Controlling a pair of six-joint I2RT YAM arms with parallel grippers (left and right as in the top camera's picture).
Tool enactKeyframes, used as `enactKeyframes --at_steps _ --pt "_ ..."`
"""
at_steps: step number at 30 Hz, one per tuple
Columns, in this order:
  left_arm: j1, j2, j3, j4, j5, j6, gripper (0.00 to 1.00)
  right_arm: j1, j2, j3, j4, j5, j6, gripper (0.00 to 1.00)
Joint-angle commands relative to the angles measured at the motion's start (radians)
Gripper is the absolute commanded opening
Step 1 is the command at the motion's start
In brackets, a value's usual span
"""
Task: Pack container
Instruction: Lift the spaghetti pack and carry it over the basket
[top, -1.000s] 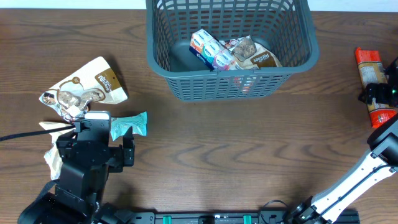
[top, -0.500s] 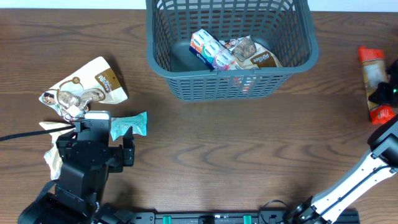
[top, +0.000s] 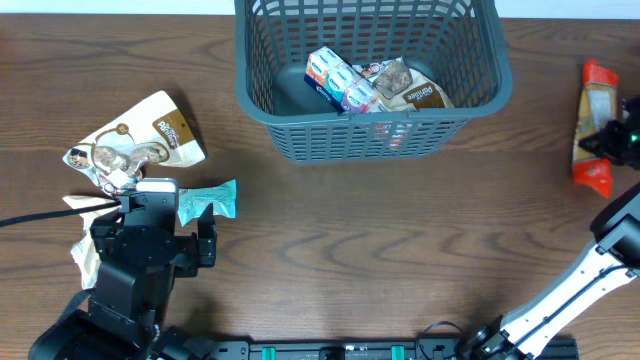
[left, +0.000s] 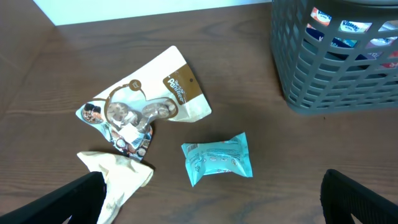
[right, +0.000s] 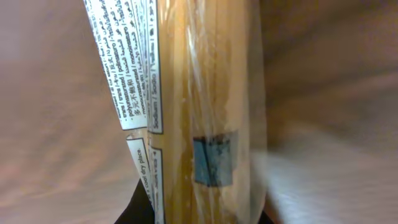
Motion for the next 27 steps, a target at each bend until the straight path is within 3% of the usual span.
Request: enactKeyframes --at_steps 1,10,16,23,27 --pt "-0.001 -0.002 0.013 -0.003 -0.013 -0.001 0.99 0.029 -0.056 0.152 0.001 -0.377 0.116 0.01" --pt "-0.001 -0.002 0.013 -0.003 -0.012 -0.001 0.99 0.039 -0.227 0.469 -0.030 -0.572 0.309 0.01" --pt "-0.001 -0.002 0.013 -0.003 -0.012 -0.001 0.99 0.100 -0.400 0.560 0.020 -0.809 0.329 0.01" --pt "-0.001 -0.002 0.013 -0.003 -0.013 -0.001 0.99 0.325 -0.554 0.560 0.000 -0.787 0.286 0.01" --pt "-0.001 -0.002 0.013 -0.003 -0.013 -0.001 0.99 0.494 -0.566 0.560 -0.129 -0.555 0.195 0.01"
